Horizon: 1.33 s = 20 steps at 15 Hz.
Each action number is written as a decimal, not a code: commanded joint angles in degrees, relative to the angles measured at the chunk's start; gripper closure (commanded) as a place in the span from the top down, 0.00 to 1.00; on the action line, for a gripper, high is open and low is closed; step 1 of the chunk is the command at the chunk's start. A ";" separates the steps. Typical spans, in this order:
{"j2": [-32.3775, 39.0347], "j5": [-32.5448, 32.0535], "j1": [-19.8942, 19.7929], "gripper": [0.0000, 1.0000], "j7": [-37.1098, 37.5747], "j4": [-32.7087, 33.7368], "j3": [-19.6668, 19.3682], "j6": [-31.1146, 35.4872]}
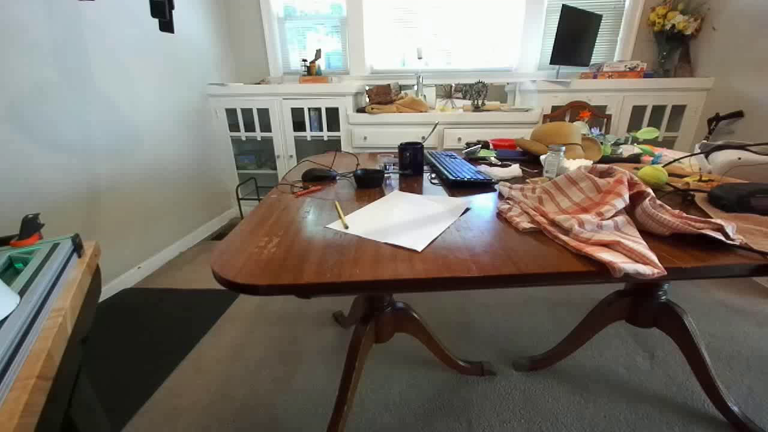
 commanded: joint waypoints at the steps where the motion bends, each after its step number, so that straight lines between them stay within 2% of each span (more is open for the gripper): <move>1: 0.09 -0.17 0.32 1.00 0.15 0.09 -0.27 -0.08; 10: 0.09 -0.17 0.32 1.00 0.14 0.09 -0.27 -0.08; 15: 3.64 -5.00 2.08 1.00 -17.98 0.73 -4.12 5.69; 20: 10.47 -7.38 2.75 1.00 -36.47 1.13 -10.40 16.19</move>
